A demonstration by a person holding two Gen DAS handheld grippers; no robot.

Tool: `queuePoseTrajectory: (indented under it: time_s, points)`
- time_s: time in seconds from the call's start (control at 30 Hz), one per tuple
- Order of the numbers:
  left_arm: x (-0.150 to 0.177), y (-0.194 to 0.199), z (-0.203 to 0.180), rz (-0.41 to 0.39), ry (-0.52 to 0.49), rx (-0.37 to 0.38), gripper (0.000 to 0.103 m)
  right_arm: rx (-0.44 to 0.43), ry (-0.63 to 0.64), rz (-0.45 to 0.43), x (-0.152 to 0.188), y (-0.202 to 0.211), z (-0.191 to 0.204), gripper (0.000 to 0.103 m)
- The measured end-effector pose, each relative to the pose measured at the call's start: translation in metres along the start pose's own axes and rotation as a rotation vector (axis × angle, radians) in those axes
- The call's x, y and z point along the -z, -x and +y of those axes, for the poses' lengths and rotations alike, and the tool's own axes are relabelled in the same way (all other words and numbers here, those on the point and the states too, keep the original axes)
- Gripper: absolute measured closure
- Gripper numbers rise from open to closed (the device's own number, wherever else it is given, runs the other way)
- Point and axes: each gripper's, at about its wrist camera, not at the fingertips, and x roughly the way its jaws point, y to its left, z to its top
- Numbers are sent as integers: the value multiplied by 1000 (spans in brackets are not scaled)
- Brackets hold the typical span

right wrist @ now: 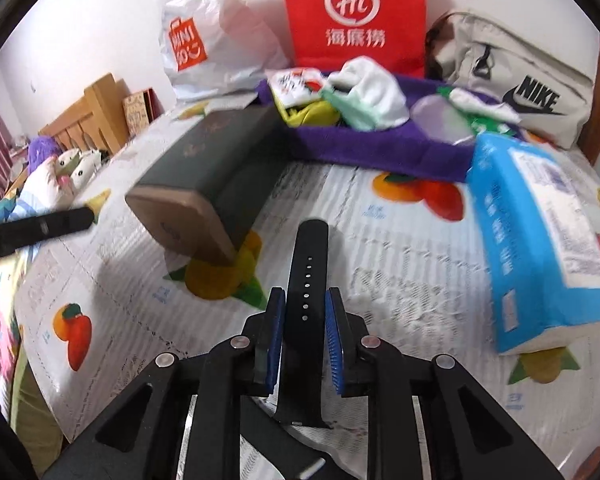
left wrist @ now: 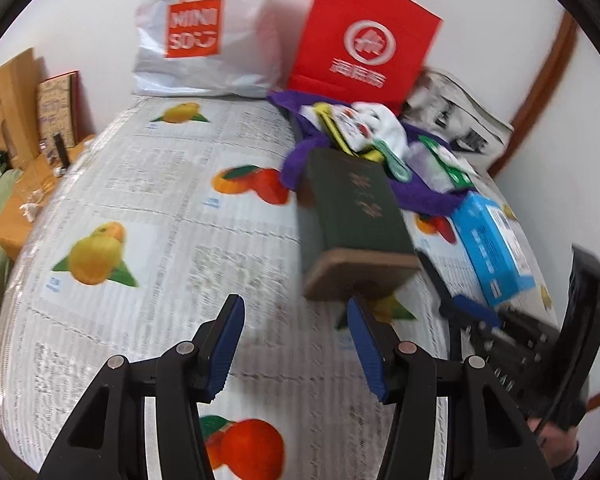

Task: Organize soft objects
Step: 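Lift the black strap off the bed with the right tool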

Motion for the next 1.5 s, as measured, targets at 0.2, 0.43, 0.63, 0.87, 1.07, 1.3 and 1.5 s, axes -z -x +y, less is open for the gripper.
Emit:
queuePoseTrajectory:
  time_s: [0.2, 0.43, 0.63, 0.87, 1.07, 1.3, 1.5]
  points:
    - [11, -13, -31, 44, -84, 71, 52, 8, -35, -54, -1, 25, -17, 83]
    - [25, -25, -71, 84, -197, 124, 52, 4, -75, -120, -1, 54, -36, 83]
    - [34, -40, -104, 118, -283, 182, 52, 46, -81, -145, 17, 86, -51, 83]
    - [41, -54, -144, 141, -389, 271, 52, 98, -127, -145, 55, 115, -78, 83]
    - [49, -72, -157, 215, -421, 285, 53, 119, -187, -132, 74, 119, -101, 83]
    - [66, -57, -144, 244, -422, 277, 54, 104, -206, -146, 80, 121, -111, 83]
    - [82, -45, -141, 244, -454, 239, 54, 82, -202, -155, 84, 122, -109, 83]
